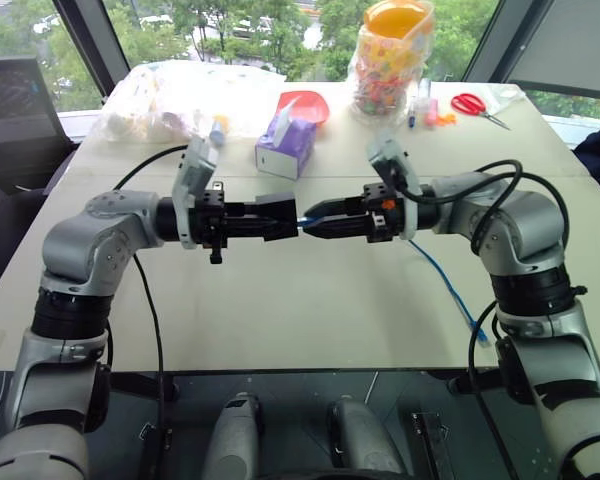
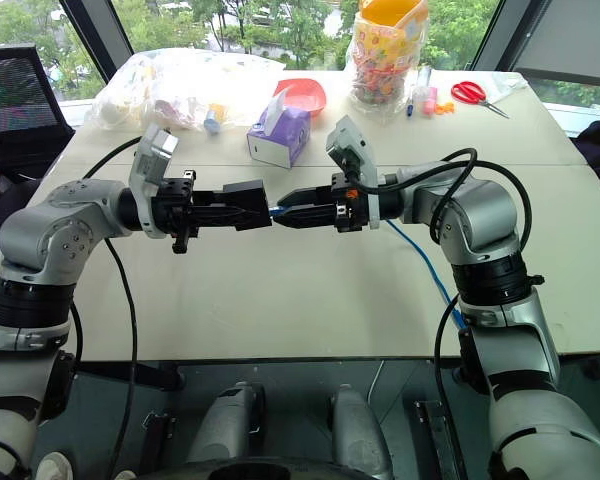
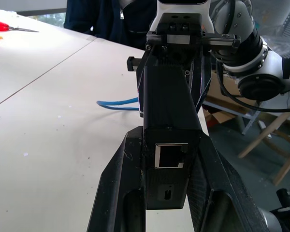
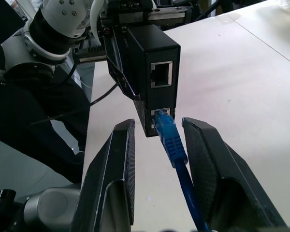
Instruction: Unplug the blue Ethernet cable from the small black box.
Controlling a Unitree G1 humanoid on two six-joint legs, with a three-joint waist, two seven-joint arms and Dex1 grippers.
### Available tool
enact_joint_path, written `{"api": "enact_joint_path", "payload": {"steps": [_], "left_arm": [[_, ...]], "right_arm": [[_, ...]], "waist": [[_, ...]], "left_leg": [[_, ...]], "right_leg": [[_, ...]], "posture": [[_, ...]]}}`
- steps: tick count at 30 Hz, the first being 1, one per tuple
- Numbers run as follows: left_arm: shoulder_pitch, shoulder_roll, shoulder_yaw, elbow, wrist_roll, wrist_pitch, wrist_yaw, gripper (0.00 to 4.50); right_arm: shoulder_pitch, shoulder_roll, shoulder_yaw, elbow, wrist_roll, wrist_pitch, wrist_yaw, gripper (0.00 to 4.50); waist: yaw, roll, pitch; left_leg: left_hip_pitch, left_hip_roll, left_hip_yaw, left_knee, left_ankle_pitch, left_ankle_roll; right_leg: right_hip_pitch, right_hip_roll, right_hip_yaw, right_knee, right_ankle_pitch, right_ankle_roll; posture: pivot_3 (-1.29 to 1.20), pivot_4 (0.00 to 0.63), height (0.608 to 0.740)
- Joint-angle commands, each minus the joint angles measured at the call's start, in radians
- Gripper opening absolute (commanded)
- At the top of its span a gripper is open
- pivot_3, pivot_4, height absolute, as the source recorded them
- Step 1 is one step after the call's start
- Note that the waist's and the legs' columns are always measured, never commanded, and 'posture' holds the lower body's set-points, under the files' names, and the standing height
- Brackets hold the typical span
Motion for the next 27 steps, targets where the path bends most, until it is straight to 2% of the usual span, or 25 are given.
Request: {"api": "enact_joint_path", "payload": {"steps": [1,25,27], "left_arm": [[-0.019,0.001,0.025,-0.031,-0.017,-0.008,0.001,0.51],[0.009,-0.003,0.005,-0.054,-0.009,-0.023,-0.002,0.51],[0.009,-0.005,0.004,-0.055,-0.009,-0.023,-0.001,0.51]], "right_arm": [[-0.037,-0.008,0.006,-0.016,0.014,-0.005,0.011,1.58],[-0.047,-0.033,0.029,-0.013,0.004,-0.021,0.020,1.58],[-0.050,-0.033,0.030,-0.011,0.005,-0.020,0.020,1.02]], "waist": [[0.000,0.000,0.000],[0.000,0.000,0.000],[0.000,0.000,0.000]], "left_leg": [[0.000,0.000,0.000,0.000,0.000,0.000],[0.000,0.000,0.000,0.000,0.000,0.000],[0.000,0.000,0.000,0.000,0.000,0.000]], "right_leg": [[0.000,0.000,0.000,0.000,0.000,0.000],[-0.001,0.000,0.000,0.000,0.000,0.000],[-0.001,0.000,0.000,0.000,0.000,0.000]], "posture": [[0.00,0.150,0.735],[0.00,0.150,0.735],[0.00,0.150,0.735]]}}
